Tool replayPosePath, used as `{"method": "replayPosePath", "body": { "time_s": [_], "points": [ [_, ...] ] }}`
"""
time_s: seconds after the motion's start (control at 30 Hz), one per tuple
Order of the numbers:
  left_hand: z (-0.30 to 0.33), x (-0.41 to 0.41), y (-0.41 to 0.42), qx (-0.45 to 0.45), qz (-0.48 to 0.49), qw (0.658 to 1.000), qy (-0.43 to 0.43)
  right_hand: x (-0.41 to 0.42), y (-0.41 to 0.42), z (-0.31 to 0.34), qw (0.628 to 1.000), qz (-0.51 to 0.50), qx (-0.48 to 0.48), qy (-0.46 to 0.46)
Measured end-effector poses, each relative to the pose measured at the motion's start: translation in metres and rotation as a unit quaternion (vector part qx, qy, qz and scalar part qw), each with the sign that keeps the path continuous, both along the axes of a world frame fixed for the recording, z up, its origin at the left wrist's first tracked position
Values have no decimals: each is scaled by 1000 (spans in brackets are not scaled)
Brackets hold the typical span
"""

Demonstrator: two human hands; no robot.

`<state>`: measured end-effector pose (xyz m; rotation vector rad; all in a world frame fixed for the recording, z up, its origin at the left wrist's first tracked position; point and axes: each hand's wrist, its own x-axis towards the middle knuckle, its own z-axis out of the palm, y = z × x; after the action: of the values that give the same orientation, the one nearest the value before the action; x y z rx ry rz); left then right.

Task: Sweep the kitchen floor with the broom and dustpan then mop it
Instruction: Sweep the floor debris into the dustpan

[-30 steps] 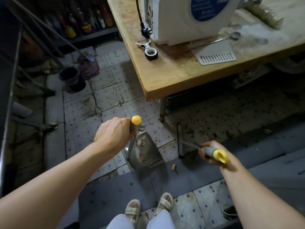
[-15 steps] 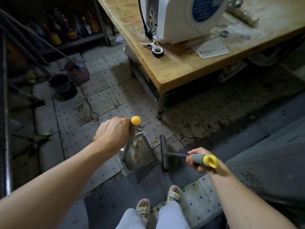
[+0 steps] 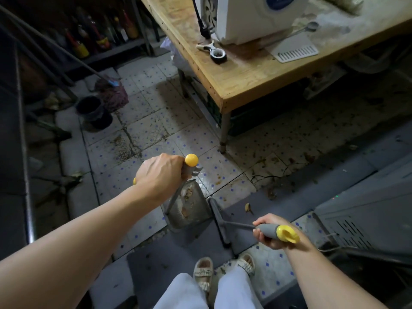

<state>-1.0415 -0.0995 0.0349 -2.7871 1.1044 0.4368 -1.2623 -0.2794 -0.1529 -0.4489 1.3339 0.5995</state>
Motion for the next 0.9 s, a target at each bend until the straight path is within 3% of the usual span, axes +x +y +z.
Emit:
{"method": "replayPosePath", "body": {
  "time_s": [0.5,0.7,0.9],
  "points": [
    [-22,-24,-74,10,-11,1000,3,-15,-99,1,990,96,-99,-13],
    [-24,-26,-97,-2,-11,1000,0,3,-132,2,974,126,-188,-31],
    [-23,-21,-109,-18,-15,1000,2,8,-152,8,966,97,-237,-31]
  ]
}}
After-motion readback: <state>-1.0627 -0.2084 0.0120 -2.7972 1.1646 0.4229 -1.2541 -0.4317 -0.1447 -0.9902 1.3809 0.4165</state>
